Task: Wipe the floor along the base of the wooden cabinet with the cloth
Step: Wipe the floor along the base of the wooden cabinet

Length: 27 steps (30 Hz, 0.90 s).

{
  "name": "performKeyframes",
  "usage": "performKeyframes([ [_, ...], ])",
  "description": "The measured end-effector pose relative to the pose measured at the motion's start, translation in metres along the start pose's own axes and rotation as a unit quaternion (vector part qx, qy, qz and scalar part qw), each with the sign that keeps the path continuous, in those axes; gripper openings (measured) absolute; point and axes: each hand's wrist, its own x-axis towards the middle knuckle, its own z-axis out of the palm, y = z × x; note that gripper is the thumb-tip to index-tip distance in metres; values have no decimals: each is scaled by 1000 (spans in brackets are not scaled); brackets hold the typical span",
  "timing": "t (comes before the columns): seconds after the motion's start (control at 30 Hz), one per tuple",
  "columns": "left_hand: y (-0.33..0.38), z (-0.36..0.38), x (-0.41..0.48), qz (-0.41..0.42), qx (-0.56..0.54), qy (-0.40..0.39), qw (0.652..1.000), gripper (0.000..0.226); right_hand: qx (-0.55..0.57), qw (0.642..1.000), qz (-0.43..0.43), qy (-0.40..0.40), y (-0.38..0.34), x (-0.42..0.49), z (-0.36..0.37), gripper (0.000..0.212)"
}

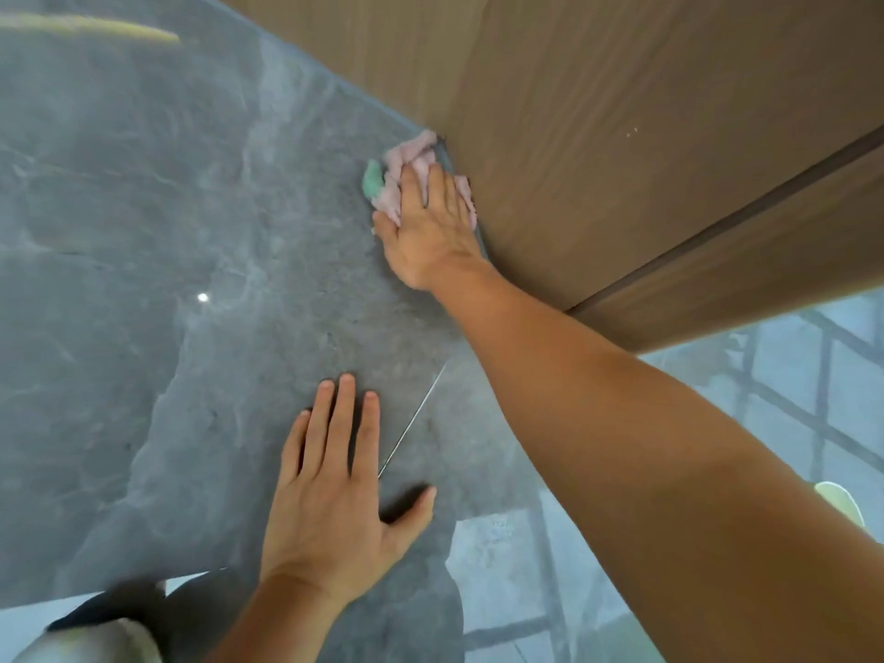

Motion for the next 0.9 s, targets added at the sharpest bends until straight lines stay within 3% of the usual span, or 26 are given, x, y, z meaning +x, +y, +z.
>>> performKeyframes([
  [0.13, 0, -3, 0, 0, 13, -15, 1000, 104, 8, 998, -55, -7, 30, -87, 3, 68],
  [0.3, 3, -7, 0, -2, 26, -17, 1000, 103, 11, 999, -7, -35, 62, -294, 26, 69],
  [0.4, 2, -6, 0, -2, 26, -11, 1000, 100, 2, 997, 18, -68, 64, -354, 35, 69],
  [0.5, 1, -4, 0, -1, 27, 0, 1000, 94, 8, 998, 2, -57, 55, -319, 35, 67],
  [0.6, 0, -2, 0, 4, 37, 12, 999, 86, 4, 1000, -18, -3, 36, -224, 29, 67],
  [0.77, 2, 0, -1, -3, 43, 23, 999, 80, 11, 1000, 2, -25, -2, -83, 25, 68],
  [0.9, 3, 2, -1, -4, 42, 20, 999, 81, 19, 999, -28, -20, 15, -110, 23, 68],
])
